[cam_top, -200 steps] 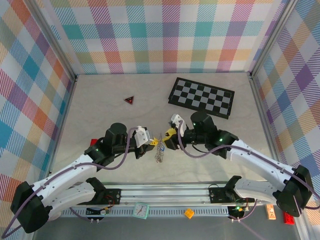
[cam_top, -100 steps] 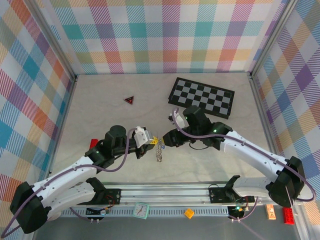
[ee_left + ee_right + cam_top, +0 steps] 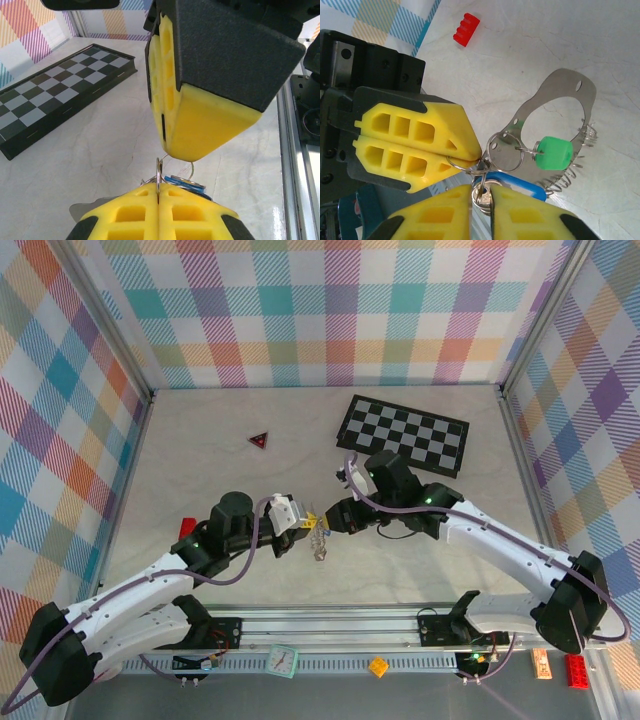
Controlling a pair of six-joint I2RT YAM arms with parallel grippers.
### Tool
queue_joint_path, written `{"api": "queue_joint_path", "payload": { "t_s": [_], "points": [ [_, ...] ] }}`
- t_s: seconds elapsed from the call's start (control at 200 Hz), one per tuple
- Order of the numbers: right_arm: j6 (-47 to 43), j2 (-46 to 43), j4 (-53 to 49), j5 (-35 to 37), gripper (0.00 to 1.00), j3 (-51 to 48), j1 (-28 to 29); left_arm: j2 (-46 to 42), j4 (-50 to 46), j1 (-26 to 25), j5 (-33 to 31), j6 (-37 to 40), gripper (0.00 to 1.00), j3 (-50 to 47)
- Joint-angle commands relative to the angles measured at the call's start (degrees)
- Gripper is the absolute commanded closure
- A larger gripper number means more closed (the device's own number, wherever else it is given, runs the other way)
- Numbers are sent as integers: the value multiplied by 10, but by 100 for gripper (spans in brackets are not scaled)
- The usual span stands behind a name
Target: Put the keys on the keyring
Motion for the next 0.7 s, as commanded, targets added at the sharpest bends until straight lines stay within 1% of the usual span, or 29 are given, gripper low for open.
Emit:
{"api": "queue_joint_path", "payload": {
  "t_s": [0.0,0.135,0.265,0.53,0.56,0.61,0.645,0.695],
  "points": [
    [2,6,5,-1,92,15,1,-3,39,-9,1,-4,100,-3],
    [2,7,5,7,100,9,0,-5,48,-9,4,-4,100,-7],
    [1,21,5,2,100,4,0,-6,74,-10,18,-9,100,-17],
    [-8,38,4,-20,100,4,-1,-7,95,-9,19,-9,100,-21],
    [-11,35,2,-17,96,4,-2,-7,94,-11,19,-9,100,-22],
    [-18,26,1,-10,83,4,-6,-8,93,-11,20,-9,100,-23],
    [-25,18,3,-7,75,2,-9,-8,92,-10,21,-10,100,-24],
    [-49,3,5,4,69,-2,-10,-9,91,-11,22,-11,100,-25]
  ]
}}
